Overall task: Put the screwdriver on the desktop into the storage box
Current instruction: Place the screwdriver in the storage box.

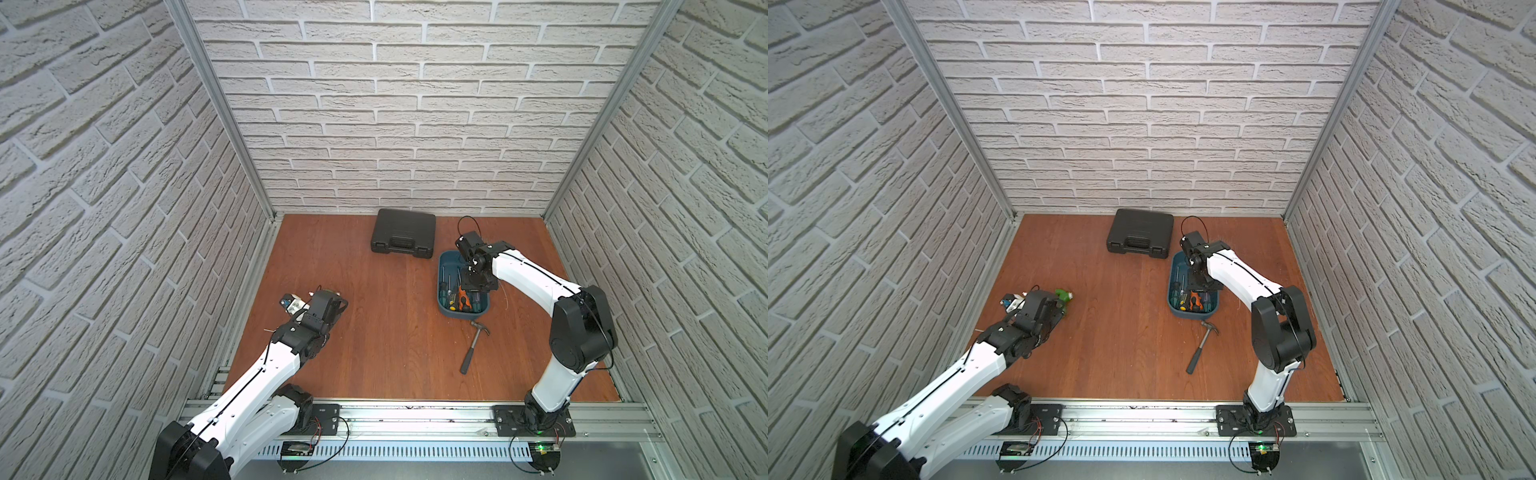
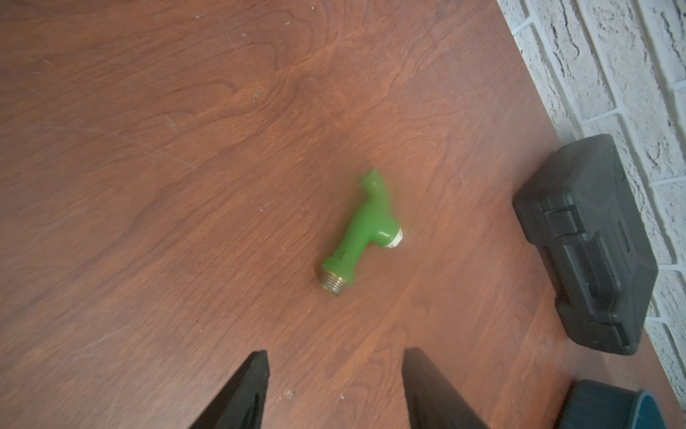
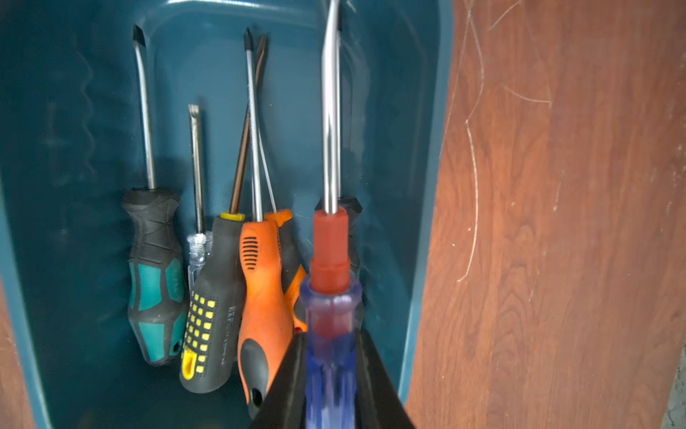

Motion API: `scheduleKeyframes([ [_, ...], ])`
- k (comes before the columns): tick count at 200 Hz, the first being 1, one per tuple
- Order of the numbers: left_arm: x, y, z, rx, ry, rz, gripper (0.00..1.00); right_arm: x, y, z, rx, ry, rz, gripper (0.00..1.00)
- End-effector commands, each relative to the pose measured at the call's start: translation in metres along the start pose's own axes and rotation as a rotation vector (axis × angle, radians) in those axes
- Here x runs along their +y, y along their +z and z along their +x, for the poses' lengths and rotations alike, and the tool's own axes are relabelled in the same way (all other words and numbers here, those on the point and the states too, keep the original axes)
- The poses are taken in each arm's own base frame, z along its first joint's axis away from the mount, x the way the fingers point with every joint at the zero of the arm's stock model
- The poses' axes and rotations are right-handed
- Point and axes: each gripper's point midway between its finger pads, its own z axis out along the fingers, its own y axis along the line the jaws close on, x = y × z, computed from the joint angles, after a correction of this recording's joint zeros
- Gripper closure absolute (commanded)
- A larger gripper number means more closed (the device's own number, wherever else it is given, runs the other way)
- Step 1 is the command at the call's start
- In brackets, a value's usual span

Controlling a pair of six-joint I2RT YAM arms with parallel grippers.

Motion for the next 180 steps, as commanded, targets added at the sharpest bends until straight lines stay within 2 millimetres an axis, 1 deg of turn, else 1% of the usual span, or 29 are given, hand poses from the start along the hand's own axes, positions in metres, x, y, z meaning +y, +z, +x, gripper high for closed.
scheduleKeyframes([
  [1,0.003,0.003,0.0,-0.003,-0.011,-0.005,0.38,0.001,0.01,0.006,0.026,0.011,0.001,0.98],
  [33,0.003,0.002,0.0,-0.003,-0.008,-0.007,0.38,0.0,0.022,0.01,0.055,0.009,0.018,0.97],
  [60,0.004,0.001,0.0,-0.006,-0.008,-0.007,0.38,0.002,0.026,0.01,0.065,0.005,0.015,0.9],
  [76,0.004,0.001,-0.001,-0.009,-0.011,-0.007,0.38,0.002,0.028,0.012,0.071,-0.002,0.014,0.85],
  [101,0.004,0.002,-0.001,-0.008,-0.011,-0.006,0.38,-0.001,0.029,0.013,0.075,-0.009,0.031,0.73],
  [103,0.004,0.002,-0.001,-0.008,-0.012,-0.006,0.38,-0.001,0.028,0.013,0.075,-0.01,0.031,0.7],
  [106,0.004,0.002,-0.001,-0.008,-0.012,-0.006,0.39,-0.002,0.028,0.013,0.075,-0.011,0.033,0.64],
  [109,0.004,0.002,-0.001,-0.007,-0.013,-0.006,0.39,-0.001,0.028,0.013,0.075,-0.013,0.033,0.61],
  [115,0.003,0.002,0.0,-0.006,-0.013,-0.004,0.39,-0.002,0.027,0.012,0.073,-0.014,0.035,0.54],
  [129,0.003,0.003,0.0,-0.005,-0.012,-0.006,0.39,-0.002,0.024,0.011,0.065,-0.02,0.029,0.51],
  [133,0.003,0.003,0.0,-0.004,-0.011,-0.004,0.39,-0.002,0.023,0.011,0.062,-0.021,0.027,0.47],
  [136,0.003,0.003,0.0,-0.004,-0.012,-0.004,0.39,-0.002,0.022,0.01,0.059,-0.021,0.027,0.46],
  [160,0.002,0.003,0.0,-0.002,-0.01,-0.004,0.39,-0.001,0.01,0.005,0.02,-0.023,0.0,0.44],
  [180,0.002,0.003,0.0,-0.001,-0.007,-0.004,0.39,-0.001,-0.009,-0.006,-0.053,-0.009,-0.037,0.44],
])
